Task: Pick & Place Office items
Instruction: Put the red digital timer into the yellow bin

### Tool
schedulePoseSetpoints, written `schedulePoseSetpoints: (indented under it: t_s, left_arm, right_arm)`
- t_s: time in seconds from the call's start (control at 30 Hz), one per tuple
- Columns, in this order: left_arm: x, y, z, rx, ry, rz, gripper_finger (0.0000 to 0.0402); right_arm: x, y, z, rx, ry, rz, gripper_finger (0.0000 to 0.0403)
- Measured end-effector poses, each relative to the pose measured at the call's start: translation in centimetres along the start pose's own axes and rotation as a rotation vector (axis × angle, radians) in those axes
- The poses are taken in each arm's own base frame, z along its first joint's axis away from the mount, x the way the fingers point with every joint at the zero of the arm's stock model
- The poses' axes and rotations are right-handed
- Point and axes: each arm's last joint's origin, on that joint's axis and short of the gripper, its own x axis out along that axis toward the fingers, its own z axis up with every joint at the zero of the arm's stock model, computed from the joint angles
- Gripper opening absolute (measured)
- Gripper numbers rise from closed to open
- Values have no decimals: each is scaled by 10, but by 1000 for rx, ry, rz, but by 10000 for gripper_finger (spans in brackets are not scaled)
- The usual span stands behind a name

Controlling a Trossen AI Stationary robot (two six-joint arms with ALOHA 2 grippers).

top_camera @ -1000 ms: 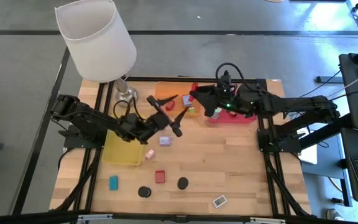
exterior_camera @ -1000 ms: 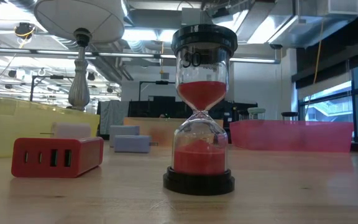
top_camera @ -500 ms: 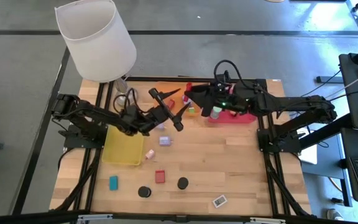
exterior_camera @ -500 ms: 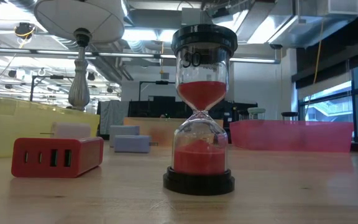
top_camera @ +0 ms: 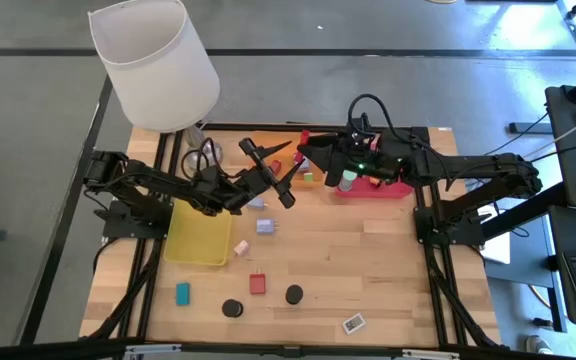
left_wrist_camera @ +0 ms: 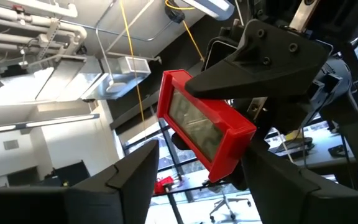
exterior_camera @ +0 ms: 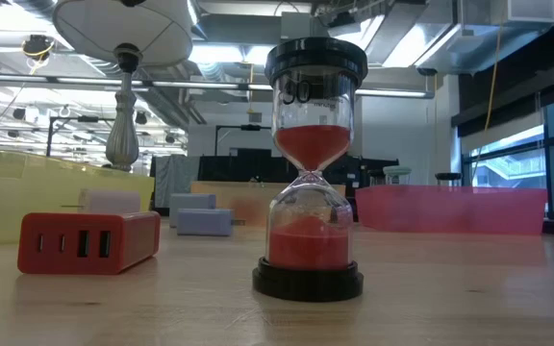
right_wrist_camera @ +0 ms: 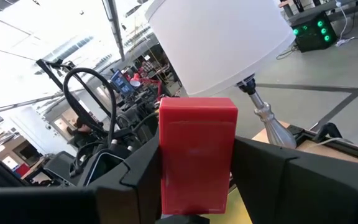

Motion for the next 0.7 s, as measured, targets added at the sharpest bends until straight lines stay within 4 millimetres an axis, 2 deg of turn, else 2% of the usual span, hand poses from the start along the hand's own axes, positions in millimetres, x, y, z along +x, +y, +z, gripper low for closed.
schedulePoseSetpoints:
  t_s: [0.7]
  left_arm:
    - [0,-1,0,-6,-31,-39,80]
  right_arm:
    - [0,0,1,5,-9,1,164]
